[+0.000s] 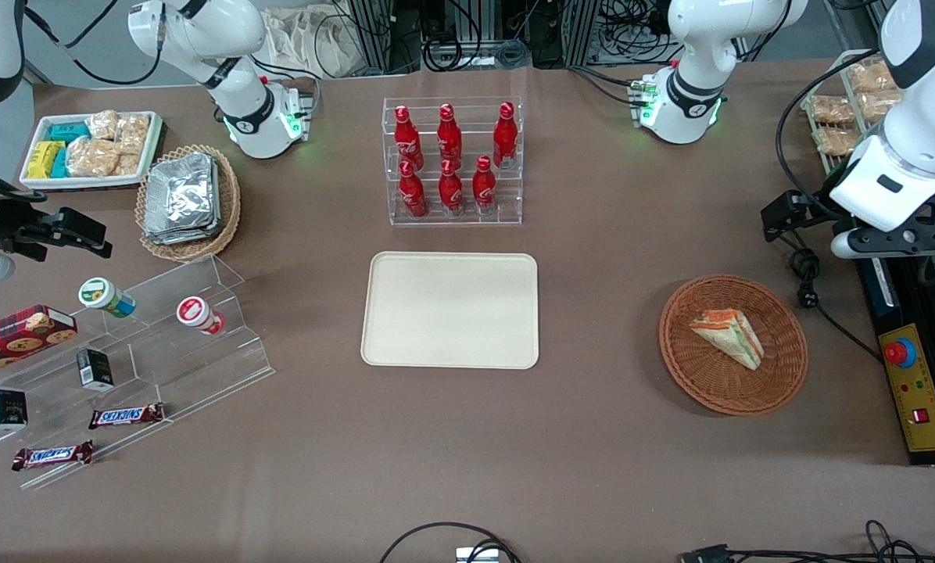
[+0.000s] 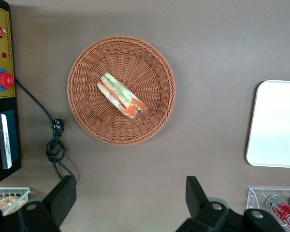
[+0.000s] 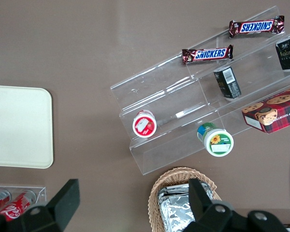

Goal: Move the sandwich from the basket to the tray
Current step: 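Move the left gripper down over the sandwich in the wicker basket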

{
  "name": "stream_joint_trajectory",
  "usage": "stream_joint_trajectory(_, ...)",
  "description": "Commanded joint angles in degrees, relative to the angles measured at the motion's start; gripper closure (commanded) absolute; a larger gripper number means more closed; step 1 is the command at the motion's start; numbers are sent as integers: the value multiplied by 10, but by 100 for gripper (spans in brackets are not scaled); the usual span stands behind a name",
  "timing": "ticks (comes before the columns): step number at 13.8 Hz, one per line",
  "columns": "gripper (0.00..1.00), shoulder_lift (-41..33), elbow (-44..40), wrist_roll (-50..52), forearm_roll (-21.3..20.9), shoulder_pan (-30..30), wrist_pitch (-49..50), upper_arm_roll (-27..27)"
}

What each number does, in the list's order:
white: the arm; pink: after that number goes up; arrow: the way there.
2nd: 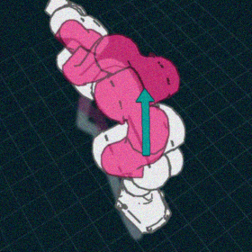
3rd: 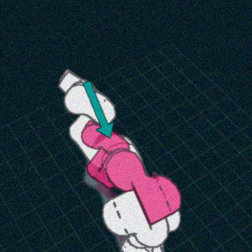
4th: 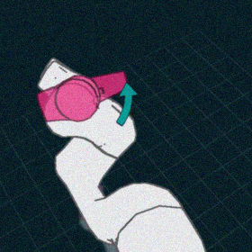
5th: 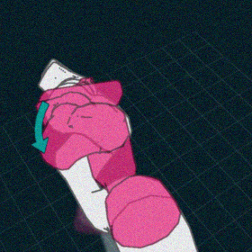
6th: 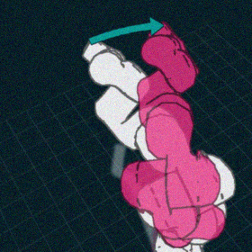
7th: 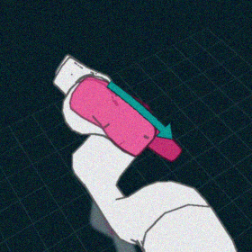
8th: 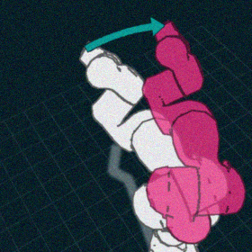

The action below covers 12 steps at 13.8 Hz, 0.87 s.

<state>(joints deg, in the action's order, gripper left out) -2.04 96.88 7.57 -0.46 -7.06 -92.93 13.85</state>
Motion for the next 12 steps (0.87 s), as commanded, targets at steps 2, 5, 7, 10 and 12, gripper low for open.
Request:
stream_joint_trajectory(2, 0, 12, 4, 24, 4, -1, -5, -19)
stream_joint_trajectory(5, 0, 25, 13, 78, 13, 1, -12, -39)
stream_joint_trajectory(7, 0, 25, 57, 169, 12, 1, -63, -40)
stream_joint_trajectory(10, 0, 34, 126, 313, 6, 1, -156, -40)
stream_joint_trajectory(12, 0, 51, 139, 336, 2, 1, -180, -41)
